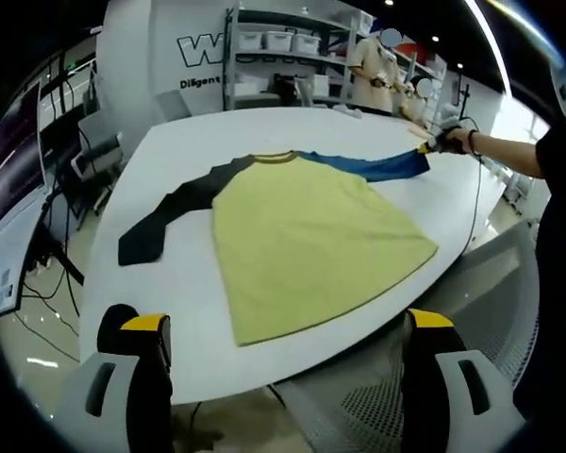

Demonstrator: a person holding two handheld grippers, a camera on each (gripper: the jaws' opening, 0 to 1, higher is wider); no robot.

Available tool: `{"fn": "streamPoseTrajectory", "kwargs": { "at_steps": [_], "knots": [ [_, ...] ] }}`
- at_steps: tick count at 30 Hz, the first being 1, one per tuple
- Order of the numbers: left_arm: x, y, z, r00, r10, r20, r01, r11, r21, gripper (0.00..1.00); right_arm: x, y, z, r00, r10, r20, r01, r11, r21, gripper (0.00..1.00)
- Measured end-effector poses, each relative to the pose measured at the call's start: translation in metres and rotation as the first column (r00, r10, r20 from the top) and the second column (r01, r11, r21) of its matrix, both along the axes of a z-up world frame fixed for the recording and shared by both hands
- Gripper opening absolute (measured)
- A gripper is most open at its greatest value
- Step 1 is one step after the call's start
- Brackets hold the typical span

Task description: Fold the garment on the visible template until the final outline fits inside the template.

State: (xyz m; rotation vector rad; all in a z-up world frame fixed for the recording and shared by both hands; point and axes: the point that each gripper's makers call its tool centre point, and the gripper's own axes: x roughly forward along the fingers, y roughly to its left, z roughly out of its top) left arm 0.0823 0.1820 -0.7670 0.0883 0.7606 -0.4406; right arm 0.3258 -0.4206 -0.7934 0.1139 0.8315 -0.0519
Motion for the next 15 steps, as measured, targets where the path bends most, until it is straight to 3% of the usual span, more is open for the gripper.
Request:
{"fn": "streamPoseTrajectory", "kwargs": {
  "at_steps": [3,15],
  "knots": [
    [0.0,0.0,0.0,1.0,-0.002,0.0,0.002,1.0,-0.004,0.99,0.002,0.01,0.004,1.0,0.028,0.006,-0.028,1.0,0.014,0.0],
    [0.003,-0.003,0.0,0.999,-0.039,0.002,0.039,0.999,-0.007,0.99,0.015,0.092,0.032,0.984,0.177,0.027,-0.178,0.981,0.082,0.0]
  ]
}}
